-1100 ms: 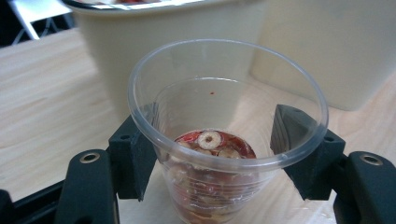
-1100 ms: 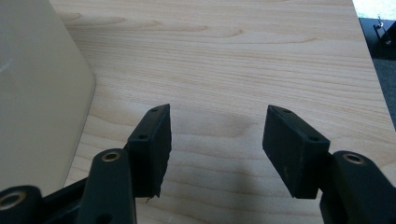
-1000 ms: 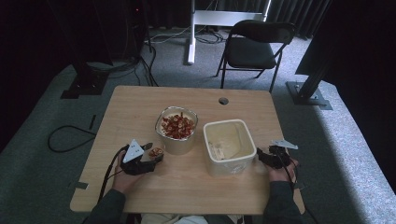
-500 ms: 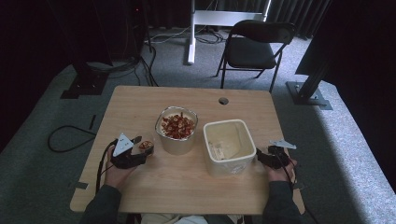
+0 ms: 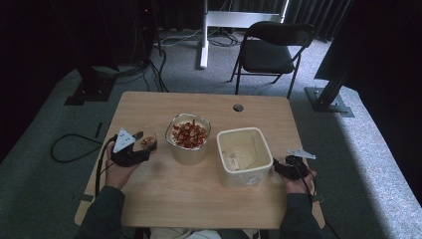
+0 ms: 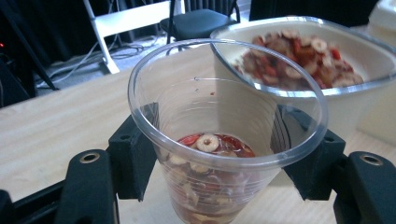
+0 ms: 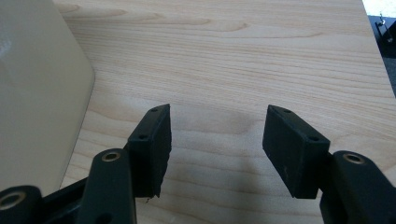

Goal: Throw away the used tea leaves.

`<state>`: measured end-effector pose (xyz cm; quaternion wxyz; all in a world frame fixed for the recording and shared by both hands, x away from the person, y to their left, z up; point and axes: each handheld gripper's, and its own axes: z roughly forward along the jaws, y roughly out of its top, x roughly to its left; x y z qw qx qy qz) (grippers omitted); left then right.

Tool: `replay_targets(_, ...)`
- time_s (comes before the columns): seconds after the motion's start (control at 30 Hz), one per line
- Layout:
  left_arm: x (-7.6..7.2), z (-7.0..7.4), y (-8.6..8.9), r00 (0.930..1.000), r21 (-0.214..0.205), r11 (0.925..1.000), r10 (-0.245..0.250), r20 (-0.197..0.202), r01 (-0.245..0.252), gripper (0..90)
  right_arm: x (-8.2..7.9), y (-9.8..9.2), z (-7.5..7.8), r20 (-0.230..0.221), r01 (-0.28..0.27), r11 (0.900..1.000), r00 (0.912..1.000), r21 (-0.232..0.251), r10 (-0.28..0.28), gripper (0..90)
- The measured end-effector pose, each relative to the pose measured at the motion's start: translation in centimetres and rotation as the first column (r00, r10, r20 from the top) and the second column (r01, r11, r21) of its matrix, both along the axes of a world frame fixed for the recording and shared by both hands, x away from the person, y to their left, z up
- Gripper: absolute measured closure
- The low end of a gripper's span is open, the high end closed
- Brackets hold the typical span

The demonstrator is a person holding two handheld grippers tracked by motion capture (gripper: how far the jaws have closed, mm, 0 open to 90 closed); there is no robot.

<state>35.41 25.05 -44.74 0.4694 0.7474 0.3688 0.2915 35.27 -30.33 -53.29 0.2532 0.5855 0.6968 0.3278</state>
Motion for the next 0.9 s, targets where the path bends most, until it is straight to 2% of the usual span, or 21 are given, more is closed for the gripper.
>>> replay_targets(0.33, 1.7, 2.3, 0.0, 0.9999, 0.002, 1.0000, 0.000, 0.010, 0.000, 34.1, 0.1, 0.1, -0.1, -0.008, 0.002, 1.0000, 1.0000, 0.000, -0.002, 41.4)
replay_targets(0.9, 3.5, 3.6, -0.5, 1.0000, -0.010, 0.9999, -0.004, 0.008, 0.004, 34.1, 0.0, -0.1, -0.6, -0.017, 0.003, 1.0000, 0.9998, -0.007, -0.003, 41.0)
